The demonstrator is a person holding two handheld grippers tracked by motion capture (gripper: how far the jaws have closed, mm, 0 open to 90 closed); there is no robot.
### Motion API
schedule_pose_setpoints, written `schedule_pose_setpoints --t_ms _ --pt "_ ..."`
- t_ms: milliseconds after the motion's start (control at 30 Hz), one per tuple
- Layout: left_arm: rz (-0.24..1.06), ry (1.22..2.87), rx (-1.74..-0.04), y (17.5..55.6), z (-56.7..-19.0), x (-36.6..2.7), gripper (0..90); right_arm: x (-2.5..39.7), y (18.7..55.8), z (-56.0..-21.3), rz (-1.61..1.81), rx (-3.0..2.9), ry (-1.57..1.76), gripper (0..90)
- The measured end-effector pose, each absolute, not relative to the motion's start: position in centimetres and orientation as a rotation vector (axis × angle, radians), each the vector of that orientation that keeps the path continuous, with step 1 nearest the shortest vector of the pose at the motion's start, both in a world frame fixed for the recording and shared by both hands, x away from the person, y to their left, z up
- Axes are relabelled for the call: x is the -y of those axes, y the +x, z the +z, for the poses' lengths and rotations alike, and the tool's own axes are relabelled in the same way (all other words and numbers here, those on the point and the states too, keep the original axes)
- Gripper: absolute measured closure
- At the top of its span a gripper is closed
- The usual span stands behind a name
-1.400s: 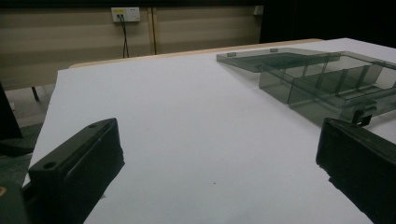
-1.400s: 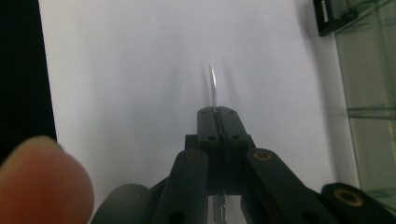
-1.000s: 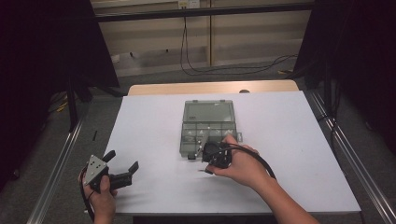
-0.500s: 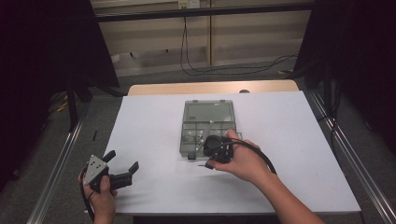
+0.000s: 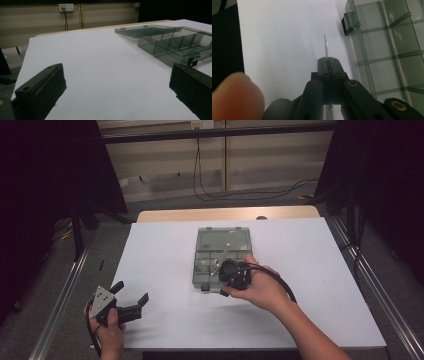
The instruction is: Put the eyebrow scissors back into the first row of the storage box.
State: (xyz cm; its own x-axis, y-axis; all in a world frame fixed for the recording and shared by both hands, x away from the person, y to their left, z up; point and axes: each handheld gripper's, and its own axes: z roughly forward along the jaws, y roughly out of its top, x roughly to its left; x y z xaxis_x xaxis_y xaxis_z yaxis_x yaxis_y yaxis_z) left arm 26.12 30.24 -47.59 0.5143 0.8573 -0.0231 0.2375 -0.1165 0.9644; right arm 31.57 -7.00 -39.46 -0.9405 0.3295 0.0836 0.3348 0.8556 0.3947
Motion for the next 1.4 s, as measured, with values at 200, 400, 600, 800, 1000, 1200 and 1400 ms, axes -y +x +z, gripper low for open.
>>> schedule_pose_setpoints --t_ms 200,400,600,800,1000,1200,1400 --pt "0.697 1.655 -0.938 26.1 -47.6 -30.3 0.1 7.1 31.8 -39.2 -0.659 3.024 -0.523 89.6" --pt "0.696 1.651 -0.944 26.1 -47.6 -30.3 0.1 7.2 31.9 -38.9 -0.663 3.020 -0.552 89.6" --pt "0.695 1.650 -0.945 26.1 -47.6 -30.3 0.1 7.3 32.2 -38.7 -0.666 3.021 -0.552 89.6" --pt "0.696 1.652 -0.945 26.2 -47.6 -30.3 0.1 7.4 32.6 -38.2 -0.684 3.028 -0.537 89.6" --pt "0.694 1.650 -0.945 26.1 -47.6 -30.3 0.1 7.6 32.8 -37.9 -0.689 3.027 -0.565 89.6" --pt "0.691 1.641 -0.948 26.1 -47.6 -30.2 0.1 7.8 33.3 -37.5 -0.705 3.030 -0.568 89.6" --pt "0.693 1.651 -0.944 26.1 -47.6 -30.3 0.1 8.0 33.9 -37.1 -0.716 3.038 -0.572 89.6"
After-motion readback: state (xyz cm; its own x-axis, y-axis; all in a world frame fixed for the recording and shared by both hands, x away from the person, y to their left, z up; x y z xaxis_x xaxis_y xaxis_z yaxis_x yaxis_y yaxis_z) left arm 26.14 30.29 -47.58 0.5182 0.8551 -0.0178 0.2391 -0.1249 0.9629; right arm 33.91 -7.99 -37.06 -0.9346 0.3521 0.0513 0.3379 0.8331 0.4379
